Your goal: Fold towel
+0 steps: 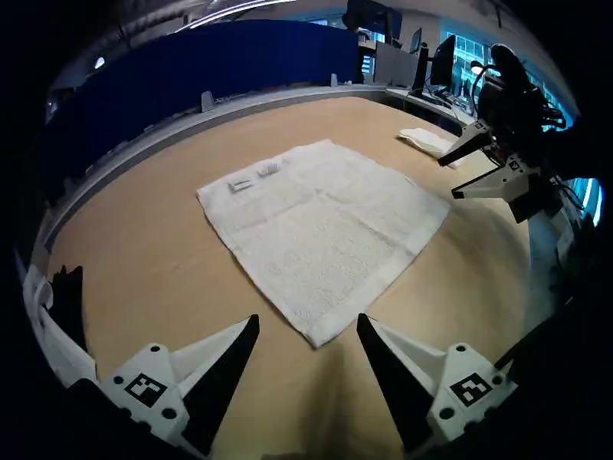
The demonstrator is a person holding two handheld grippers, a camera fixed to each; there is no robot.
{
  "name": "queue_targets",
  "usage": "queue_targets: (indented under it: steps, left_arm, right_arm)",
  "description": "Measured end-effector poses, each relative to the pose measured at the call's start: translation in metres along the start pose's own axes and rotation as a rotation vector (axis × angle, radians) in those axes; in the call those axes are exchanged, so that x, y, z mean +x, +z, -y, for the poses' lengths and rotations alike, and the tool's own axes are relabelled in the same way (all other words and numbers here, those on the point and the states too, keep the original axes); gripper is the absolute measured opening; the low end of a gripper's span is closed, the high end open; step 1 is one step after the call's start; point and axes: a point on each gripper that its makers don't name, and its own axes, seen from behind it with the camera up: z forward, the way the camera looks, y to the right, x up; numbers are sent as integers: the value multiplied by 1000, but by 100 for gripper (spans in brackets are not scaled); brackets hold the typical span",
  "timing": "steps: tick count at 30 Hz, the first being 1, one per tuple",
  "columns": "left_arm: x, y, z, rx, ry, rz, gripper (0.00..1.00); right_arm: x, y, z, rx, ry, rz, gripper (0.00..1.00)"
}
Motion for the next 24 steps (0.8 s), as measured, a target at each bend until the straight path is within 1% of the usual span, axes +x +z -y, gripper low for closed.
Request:
queue_targets:
  steps: [3, 7, 8, 10, 12, 22, 24]
  left_arm:
    - [-4, 4, -2, -6, -6, 15, 94]
    - [-5, 7, -3, -5, -1, 17, 94]
    - [-5, 8, -4, -2, 1, 17, 94]
    - [-6, 9, -5, -3, 3, 19, 94]
    - [-6, 10, -7, -7, 5, 24, 92]
    - [-13, 13, -15, -18, -1, 59, 81]
    - [-13, 14, -15, -14, -6, 61, 77]
  right_arm:
    - [-10, 2, 5, 13, -1, 20, 98]
    - [-20, 4, 12, 34, 5, 35, 93]
    - [-22, 5, 13, 37, 9, 39, 91]
    - [-26, 6, 15, 40, 16, 47, 83]
    - [-31, 6, 16, 43, 22, 55, 78]
    - [-43, 4, 22, 58, 34, 75, 77]
    - [-44, 4, 23, 61, 37, 76, 73]
